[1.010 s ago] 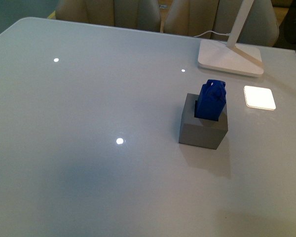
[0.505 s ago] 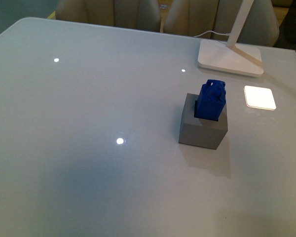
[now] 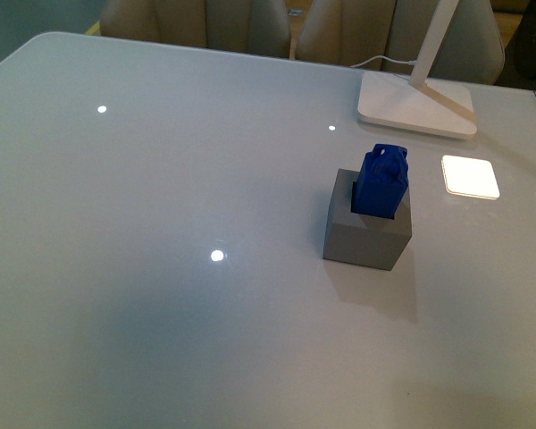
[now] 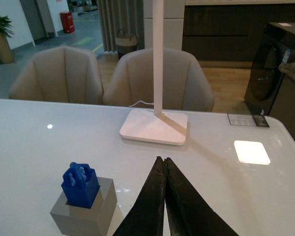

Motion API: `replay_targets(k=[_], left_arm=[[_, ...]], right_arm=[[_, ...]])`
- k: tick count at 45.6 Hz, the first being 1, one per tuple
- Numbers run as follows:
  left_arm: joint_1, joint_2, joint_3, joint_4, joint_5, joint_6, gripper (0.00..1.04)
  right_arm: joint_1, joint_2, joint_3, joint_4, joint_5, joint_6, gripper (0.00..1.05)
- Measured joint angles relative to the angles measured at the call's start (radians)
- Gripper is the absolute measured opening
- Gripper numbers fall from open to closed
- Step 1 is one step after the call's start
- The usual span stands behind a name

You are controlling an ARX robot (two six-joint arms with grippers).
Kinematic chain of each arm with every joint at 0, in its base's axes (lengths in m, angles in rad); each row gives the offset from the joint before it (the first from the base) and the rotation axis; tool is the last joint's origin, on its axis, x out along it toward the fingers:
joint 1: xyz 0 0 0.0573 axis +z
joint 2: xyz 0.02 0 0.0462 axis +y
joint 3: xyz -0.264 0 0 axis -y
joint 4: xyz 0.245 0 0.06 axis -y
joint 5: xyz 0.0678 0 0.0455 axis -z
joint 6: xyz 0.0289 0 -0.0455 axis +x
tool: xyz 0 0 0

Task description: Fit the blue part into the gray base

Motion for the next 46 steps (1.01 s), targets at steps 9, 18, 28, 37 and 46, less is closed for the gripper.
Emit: replay_targets(k=[9, 18, 28, 37, 46], left_arm=[[0.0, 0.0, 0.0, 0.0, 0.0, 0.0, 0.97], [0.0, 0.0, 0.0, 0.0, 0.0, 0.0, 0.97], [0.0, 0.0, 0.0, 0.0, 0.0, 0.0, 0.97], [0.0, 0.0, 0.0, 0.0, 0.0, 0.0, 0.97], [0.0, 0.0, 0.0, 0.0, 0.0, 0.0, 0.97]], right_arm=[[0.0, -0.12, 0.0, -0.113, 0.0, 0.0, 0.02], [0.0, -0.225, -0.001, -0.212, 0.0, 0.0, 0.02], [0.0, -0.308, -0.001, -0.294, 0.0, 0.0, 0.02], [0.0, -0.366, -0.001, -0.352, 0.0, 0.0, 0.02], [0.0, -0.437, 0.0, -0.428, 0.0, 0.0, 0.02]])
